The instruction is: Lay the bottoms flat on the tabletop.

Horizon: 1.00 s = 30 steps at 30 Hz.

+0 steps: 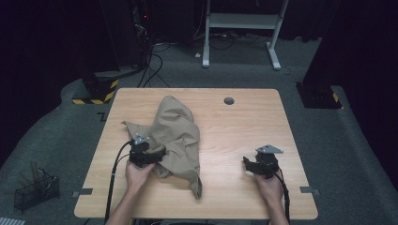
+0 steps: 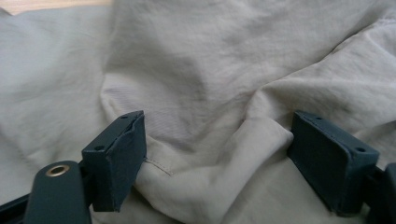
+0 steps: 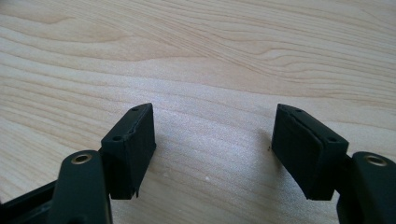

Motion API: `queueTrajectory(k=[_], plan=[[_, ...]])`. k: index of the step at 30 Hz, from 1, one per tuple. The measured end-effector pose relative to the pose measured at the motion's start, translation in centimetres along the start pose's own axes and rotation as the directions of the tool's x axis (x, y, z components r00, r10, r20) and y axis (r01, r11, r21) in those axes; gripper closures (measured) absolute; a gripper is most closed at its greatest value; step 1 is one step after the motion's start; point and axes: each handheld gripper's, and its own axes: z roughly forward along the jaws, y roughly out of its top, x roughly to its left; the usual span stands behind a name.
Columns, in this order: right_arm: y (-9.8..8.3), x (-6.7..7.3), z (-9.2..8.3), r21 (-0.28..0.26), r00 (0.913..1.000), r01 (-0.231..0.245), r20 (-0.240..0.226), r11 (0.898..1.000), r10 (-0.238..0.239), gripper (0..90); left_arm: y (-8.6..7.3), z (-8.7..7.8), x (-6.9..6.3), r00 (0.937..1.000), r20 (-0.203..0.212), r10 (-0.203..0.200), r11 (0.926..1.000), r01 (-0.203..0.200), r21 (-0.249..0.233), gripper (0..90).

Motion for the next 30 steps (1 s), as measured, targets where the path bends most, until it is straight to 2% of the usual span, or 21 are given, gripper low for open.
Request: queueTrajectory(k=[6, 15, 19, 22, 24, 30], plan=[[0.0, 0.0, 0.0, 0.000, 1.0000, 0.002, 0.000, 1.000, -0.002, 30.5, 0.0, 0.3, -0.4, 0.9997, -0.004, 0.023, 0.9997, -0.023, -0.002, 20.1], [0.0, 0.0, 0.0, 0.000, 1.0000, 0.003, -0.001, 1.000, -0.003, 30.7, 0.2, 1.2, -1.6, 0.9995, -0.001, 0.033, 0.9993, -0.033, -0.018, 20.0], [0.0, 0.0, 0.0, 0.000, 1.0000, 0.004, -0.002, 1.000, -0.004, 30.6, 0.4, 1.7, -2.1, 0.9996, 0.013, 0.024, 0.9995, -0.024, -0.021, 19.9], [0.0, 0.1, 0.0, -0.001, 1.0000, 0.003, -0.004, 1.000, -0.003, 30.7, 1.1, 2.4, -3.0, 0.9991, 0.019, 0.039, 0.9992, -0.039, -0.004, 20.0], [0.0, 0.1, 0.0, 0.000, 1.0000, 0.005, -0.006, 1.000, -0.005, 30.6, 1.2, 2.6, -3.3, 0.9993, 0.019, 0.031, 0.9995, -0.031, -0.004, 20.0], [0.0, 0.1, 0.0, 0.000, 0.9999, 0.007, -0.008, 1.000, -0.007, 30.7, 1.3, 3.5, -4.5, 0.9993, 0.025, 0.027, 0.9992, -0.026, -0.031, 19.9]])
